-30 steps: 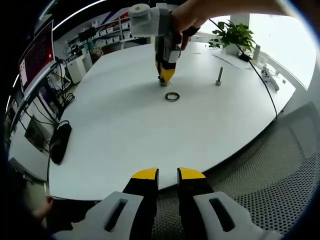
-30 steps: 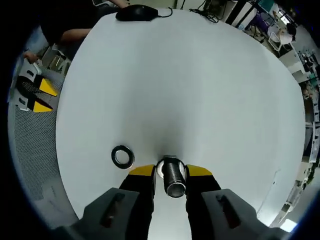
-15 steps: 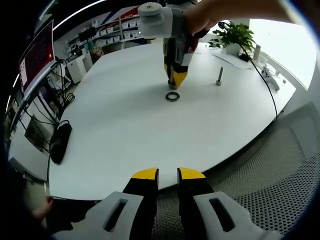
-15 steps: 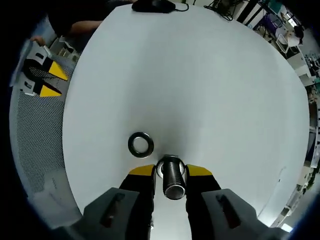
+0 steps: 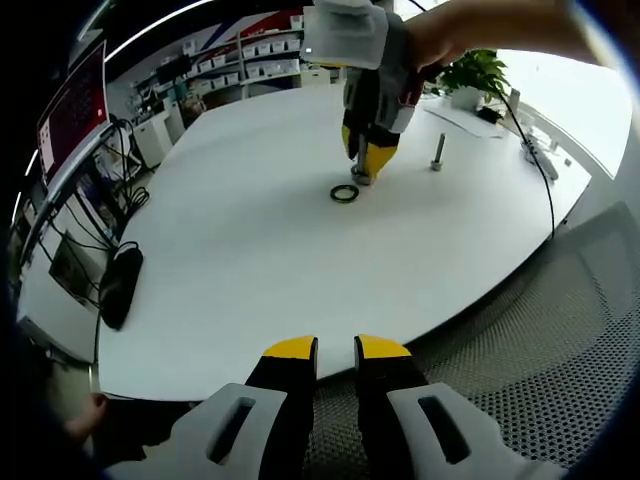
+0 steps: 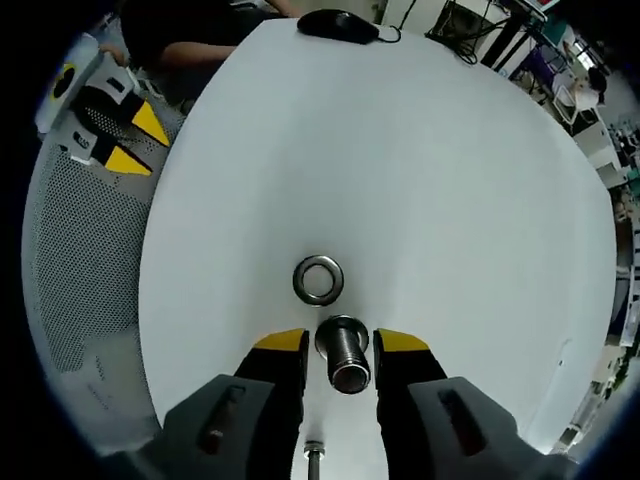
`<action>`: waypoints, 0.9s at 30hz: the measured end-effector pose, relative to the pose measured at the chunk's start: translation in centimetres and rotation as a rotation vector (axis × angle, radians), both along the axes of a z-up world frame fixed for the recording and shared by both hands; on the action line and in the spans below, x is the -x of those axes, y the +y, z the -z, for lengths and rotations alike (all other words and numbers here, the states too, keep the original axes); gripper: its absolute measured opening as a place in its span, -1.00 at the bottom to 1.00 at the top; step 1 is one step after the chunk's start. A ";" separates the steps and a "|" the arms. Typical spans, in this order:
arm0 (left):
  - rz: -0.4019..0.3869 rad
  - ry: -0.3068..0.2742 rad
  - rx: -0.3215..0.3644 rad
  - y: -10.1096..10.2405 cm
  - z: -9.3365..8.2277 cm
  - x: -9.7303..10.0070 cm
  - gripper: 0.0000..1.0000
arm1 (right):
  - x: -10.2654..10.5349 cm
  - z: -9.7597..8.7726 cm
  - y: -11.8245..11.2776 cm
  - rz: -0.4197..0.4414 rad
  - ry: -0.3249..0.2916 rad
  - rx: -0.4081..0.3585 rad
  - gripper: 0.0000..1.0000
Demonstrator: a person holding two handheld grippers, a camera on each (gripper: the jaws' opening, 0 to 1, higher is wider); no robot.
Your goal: Place the washer onto the threaded stud by aligning its center hole with the stud, sliding it down to the base, and recovering from edge contact or off-axis alignment until the washer reaches the visible bottom stop.
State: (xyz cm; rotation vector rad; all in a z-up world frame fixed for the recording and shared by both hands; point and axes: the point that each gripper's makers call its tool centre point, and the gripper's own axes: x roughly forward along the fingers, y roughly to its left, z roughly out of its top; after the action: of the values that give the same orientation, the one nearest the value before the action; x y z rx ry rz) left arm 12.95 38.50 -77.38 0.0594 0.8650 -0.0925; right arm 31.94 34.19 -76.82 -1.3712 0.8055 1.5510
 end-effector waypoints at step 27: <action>-0.008 0.000 0.001 0.2 0.0 0.0 -0.75 | 2.5 3.1 1.2 -0.123 0.061 0.032 -0.31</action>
State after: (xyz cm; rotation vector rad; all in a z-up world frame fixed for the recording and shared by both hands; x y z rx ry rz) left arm 12.98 38.66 -77.41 0.0545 0.8650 -0.0857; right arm 29.43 35.42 -79.95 -1.4260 0.7980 1.6884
